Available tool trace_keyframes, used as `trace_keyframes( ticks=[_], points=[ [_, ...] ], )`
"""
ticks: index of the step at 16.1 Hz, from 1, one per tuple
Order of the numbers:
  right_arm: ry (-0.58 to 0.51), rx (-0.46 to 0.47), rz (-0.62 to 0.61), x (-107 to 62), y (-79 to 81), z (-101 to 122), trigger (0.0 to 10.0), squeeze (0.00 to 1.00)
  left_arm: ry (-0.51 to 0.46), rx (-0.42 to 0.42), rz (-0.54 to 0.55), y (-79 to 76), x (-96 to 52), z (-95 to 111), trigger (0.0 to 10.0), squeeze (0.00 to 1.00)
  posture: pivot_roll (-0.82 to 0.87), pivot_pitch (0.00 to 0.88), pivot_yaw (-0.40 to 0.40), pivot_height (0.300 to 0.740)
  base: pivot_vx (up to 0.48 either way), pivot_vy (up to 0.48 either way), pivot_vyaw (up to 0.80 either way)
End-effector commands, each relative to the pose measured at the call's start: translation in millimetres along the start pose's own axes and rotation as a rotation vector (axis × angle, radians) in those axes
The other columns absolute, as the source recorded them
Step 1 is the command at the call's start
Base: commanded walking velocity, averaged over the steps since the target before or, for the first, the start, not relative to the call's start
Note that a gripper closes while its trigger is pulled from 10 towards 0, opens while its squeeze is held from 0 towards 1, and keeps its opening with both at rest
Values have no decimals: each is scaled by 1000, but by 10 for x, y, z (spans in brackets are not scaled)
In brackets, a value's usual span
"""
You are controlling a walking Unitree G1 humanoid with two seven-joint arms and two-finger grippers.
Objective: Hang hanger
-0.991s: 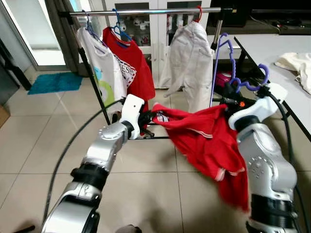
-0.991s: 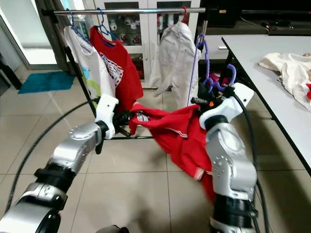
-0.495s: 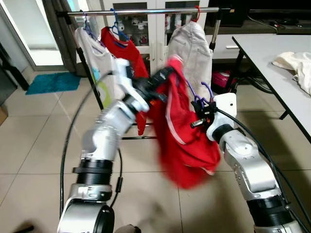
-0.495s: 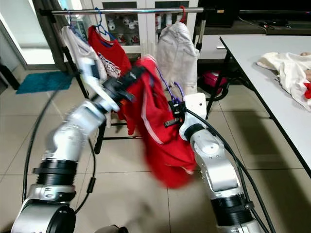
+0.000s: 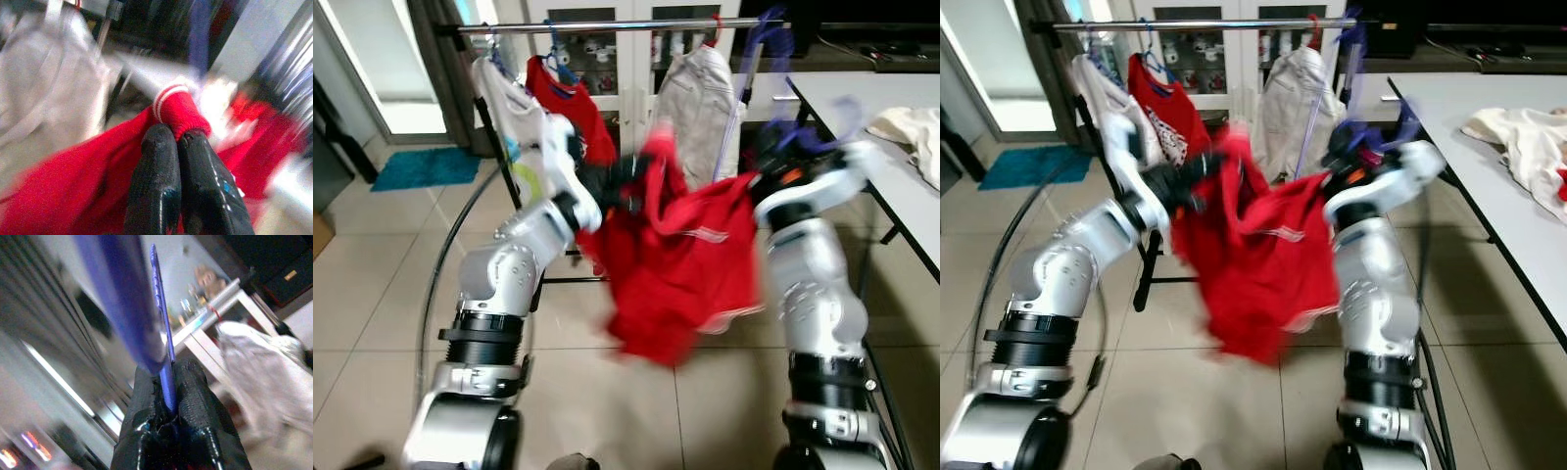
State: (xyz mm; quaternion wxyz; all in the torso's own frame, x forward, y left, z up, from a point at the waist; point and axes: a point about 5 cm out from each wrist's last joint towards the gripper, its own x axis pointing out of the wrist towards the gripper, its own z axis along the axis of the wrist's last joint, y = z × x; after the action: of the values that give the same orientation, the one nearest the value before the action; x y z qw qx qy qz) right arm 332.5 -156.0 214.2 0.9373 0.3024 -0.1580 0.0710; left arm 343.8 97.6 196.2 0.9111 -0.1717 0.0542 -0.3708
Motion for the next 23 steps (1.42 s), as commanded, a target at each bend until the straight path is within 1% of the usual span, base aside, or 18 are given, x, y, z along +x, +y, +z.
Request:
trace_keyframes(
  ticks=[1, 3, 4, 6, 7, 10, 11, 12, 13, 14, 15, 16, 17, 18, 19, 20, 21, 23],
  points=[
    [-90, 99, 50, 71, 59, 145, 0, 0, 135, 89, 42, 59, -48, -166, 0, 0, -72, 0, 92, 740, 0, 0, 0],
    [-129, 157, 74, 135, 68, 192, 0, 0, 243, 126, 25, 60, -123, -315, 0, 0, -67, 0, 95, 740, 0, 0, 0],
    [-191, 242, 67, 260, 33, 285, 0, 0, 340, 142, -54, -16, -162, -499, 0, 0, -71, 0, 106, 740, 0, 0, 0],
    [-287, 364, 39, 390, -45, 454, 0, 0, 394, 140, -138, -116, -147, -628, 0, 0, -75, 0, 110, 740, 0, 0, 0],
    [-320, 355, 32, 454, -88, 553, 0, 0, 416, 122, -190, -180, -152, -670, 0, 0, -74, 0, 110, 740, 0, 0, 0],
    [-346, 263, 34, 558, -139, 716, 0, 0, 534, 167, -166, -92, -267, -885, 0, 0, -61, 0, 93, 740, 0, 0, 0],
    [-341, 221, 45, 599, -145, 748, 0, 0, 605, 201, -115, 9, -369, -1016, 0, 0, -56, 0, 86, 740, 0, 0, 0],
    [-314, 149, 65, 632, -128, 740, 0, 0, 630, 196, -72, 83, -437, -1079, 0, 0, -52, 0, 75, 740, 0, 0, 0],
    [-259, 5, 101, 684, -80, 707, 0, 0, 689, 200, -4, 218, -601, -1197, 0, 0, -52, 0, 74, 740, 0, 0, 0],
    [-255, -20, 103, 714, -70, 708, 0, 0, 747, 219, 25, 290, -737, -1263, 0, 0, -60, 0, 77, 740, 0, 0, 0],
    [-243, -85, 97, 722, -75, 705, 0, 0, 730, 196, 34, 309, -801, -1259, 0, 0, -70, 0, 84, 740, 0, 0, 0],
    [-214, -157, 99, 703, -82, 665, 0, 0, 652, 154, 12, 277, -786, -1193, 0, 0, -75, 0, 84, 740, 0, 0, 0],
    [-201, -176, 101, 690, -87, 642, 0, 0, 609, 136, -5, 251, -766, -1152, 0, 0, -76, 0, 83, 740, 0, 0, 0],
    [-148, -248, 111, 635, -109, 543, 0, 0, 473, 72, -56, 186, -720, -1001, 0, 0, -76, 0, 73, 740, 0, 0, 0],
    [-62, -325, 118, 528, -157, 388, 0, 0, 376, 63, -74, 158, -715, -849, 0, 0, -69, 0, 55, 740, 0, 0, 0],
    [21, -382, 114, 414, -211, 241, 0, 0, 320, 88, -68, 143, -723, -733, 0, 0, -63, 0, 46, 740, 0, 0, 0],
    [57, -405, 111, 358, -237, 175, 0, 0, 301, 107, -60, 142, -730, -684, 0, 0, -63, 0, 46, 740, 0, 0, 0],
    [256, -489, 91, -104, -389, -216, 0, 0, 158, 211, 5, 124, -799, -377, 0, 0, -55, 0, 32, 740, 0, 0, 0]
  ],
)
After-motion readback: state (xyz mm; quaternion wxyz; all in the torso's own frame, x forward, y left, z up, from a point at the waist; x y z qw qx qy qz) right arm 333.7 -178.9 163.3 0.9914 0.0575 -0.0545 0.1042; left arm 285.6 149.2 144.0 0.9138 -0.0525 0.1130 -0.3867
